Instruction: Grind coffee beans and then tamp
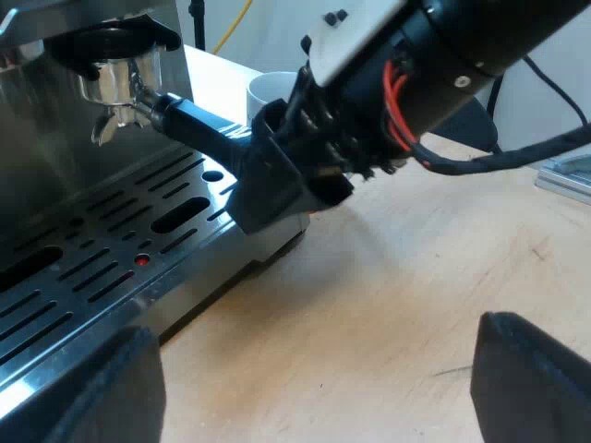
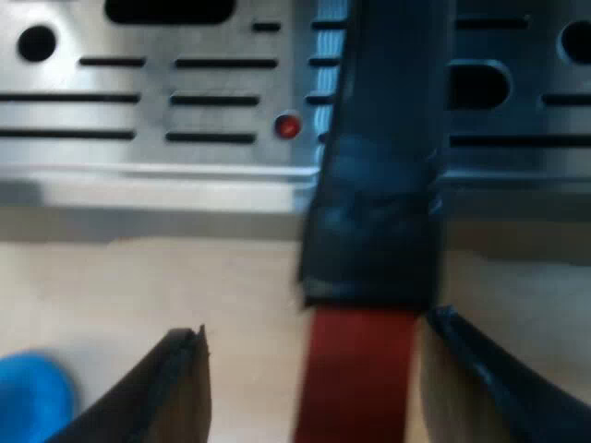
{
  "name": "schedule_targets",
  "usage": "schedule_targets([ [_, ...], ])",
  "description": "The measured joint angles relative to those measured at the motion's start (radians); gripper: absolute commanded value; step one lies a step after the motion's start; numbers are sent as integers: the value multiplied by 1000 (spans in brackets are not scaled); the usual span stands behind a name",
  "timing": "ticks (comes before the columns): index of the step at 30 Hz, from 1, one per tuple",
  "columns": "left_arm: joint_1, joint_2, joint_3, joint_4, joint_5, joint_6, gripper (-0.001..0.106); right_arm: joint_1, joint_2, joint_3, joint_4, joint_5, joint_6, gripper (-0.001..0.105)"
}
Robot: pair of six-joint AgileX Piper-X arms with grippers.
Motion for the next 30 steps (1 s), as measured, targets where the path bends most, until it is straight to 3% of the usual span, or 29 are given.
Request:
schedule_targets([
  [30, 0, 0, 0, 50, 1, 0, 69, -17, 36, 0, -28, -22, 0, 54],
])
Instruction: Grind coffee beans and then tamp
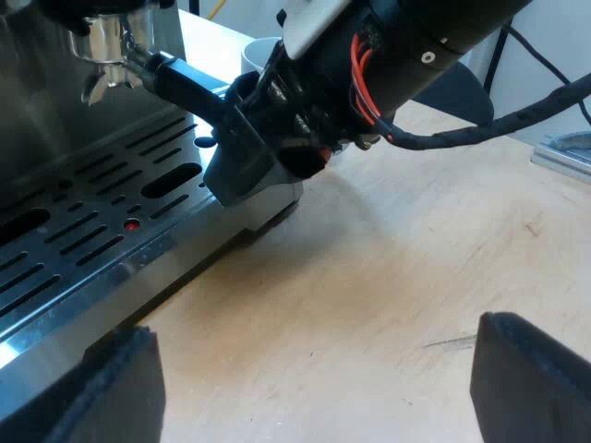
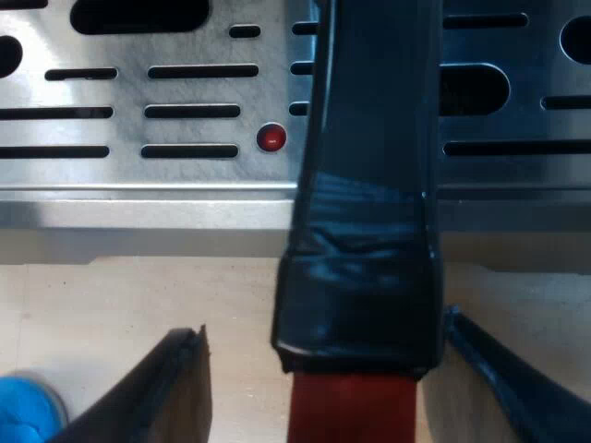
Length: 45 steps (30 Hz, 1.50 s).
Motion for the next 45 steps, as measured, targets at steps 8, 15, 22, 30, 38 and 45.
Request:
schedule_targets([
  [8, 0, 0, 0, 0, 0, 0, 69, 0, 0, 0, 0, 0, 0, 54],
  [15, 0, 0, 0, 0, 0, 0, 69, 0, 0, 0, 0, 0, 0, 54],
  [22, 0, 0, 0, 0, 0, 0, 69, 0, 0, 0, 0, 0, 0, 54],
  [30, 0, 0, 0, 0, 0, 0, 69, 0, 0, 0, 0, 0, 0, 48],
  [38, 0, 0, 0, 0, 0, 0, 69, -3, 0, 0, 22, 8, 17, 17],
  [45, 0, 0, 0, 0, 0, 0, 69, -3, 0, 0, 39, 25, 30, 0],
])
